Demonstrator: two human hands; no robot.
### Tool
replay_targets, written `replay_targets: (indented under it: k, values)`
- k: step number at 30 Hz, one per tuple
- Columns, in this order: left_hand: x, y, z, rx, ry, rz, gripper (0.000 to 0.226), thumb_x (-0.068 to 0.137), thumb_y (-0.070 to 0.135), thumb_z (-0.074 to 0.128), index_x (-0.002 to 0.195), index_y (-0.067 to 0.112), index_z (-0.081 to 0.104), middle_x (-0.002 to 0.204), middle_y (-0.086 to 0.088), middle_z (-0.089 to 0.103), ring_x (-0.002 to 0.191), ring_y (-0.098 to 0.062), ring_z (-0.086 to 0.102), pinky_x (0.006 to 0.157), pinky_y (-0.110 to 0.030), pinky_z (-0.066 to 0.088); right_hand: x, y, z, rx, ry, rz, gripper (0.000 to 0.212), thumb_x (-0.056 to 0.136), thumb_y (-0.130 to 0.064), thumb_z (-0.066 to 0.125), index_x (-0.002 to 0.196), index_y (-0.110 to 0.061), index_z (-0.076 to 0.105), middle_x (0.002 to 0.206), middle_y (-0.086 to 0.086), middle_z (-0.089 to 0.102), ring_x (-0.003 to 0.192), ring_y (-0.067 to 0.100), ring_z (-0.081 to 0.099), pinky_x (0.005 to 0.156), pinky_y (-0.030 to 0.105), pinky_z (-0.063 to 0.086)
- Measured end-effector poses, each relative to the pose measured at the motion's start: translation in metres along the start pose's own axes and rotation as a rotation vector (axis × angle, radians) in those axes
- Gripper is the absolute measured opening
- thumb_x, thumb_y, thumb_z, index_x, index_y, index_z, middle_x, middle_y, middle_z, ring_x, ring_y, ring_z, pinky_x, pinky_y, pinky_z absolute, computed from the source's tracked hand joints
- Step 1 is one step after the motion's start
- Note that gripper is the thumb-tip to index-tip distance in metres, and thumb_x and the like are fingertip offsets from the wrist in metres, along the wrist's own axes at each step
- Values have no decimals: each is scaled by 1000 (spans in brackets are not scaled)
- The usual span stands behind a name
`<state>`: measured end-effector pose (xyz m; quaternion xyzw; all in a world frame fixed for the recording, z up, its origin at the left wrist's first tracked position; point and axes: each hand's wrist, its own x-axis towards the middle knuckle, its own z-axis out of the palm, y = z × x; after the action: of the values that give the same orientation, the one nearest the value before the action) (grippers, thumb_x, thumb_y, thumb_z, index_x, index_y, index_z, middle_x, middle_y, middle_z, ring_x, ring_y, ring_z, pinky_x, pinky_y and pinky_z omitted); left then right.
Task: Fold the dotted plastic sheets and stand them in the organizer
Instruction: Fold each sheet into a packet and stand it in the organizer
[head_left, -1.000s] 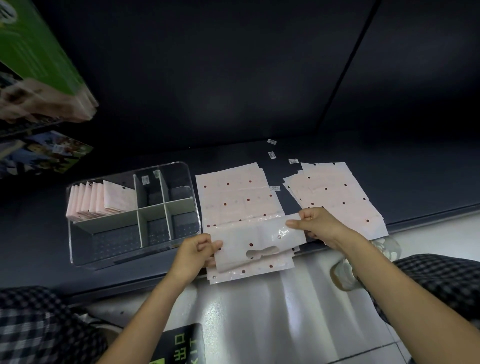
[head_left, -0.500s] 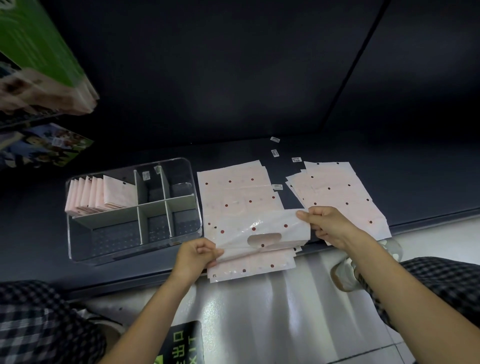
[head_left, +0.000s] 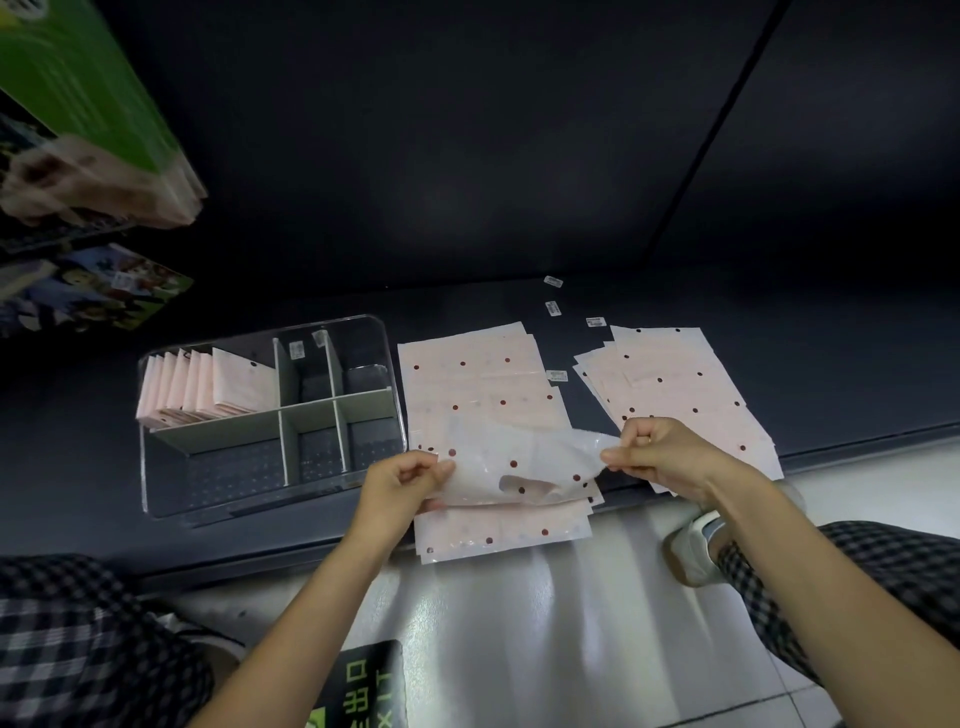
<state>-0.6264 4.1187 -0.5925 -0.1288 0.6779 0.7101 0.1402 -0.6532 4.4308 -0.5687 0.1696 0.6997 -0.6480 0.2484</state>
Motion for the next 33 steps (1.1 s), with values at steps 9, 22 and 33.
replay_targets:
  k: [9, 22, 33]
  values:
    - [-20, -11, -5, 339, -549, -105, 24, 76, 2, 76, 61, 19, 70, 59, 9, 63, 58, 0, 56, 61, -12, 43, -15, 15, 4, -514, -343, 178, 11, 77, -11, 76, 72, -20, 71, 65, -12, 65, 61, -2, 54, 59, 11, 39]
    - [-20, -23, -11, 540, -644, -79, 8, 81, 14, 74, 87, 17, 71, 72, 18, 68, 65, 9, 55, 65, -9, 40, -9, 13, 16, -387, -283, 53, 14, 85, -7, 66, 81, -15, 55, 69, -5, 61, 66, 6, 53, 66, 17, 39]
    - [-13, 3, 11, 624, 212, 563, 34, 97, 42, 40, 124, 27, 55, 130, 18, 49, 124, -8, 45, 102, -28, 37, 83, -23, 57, -169, 340, -151, 13, 91, -10, 59, 81, -16, 52, 101, 2, 57, 87, 13, 53, 72, 17, 45]
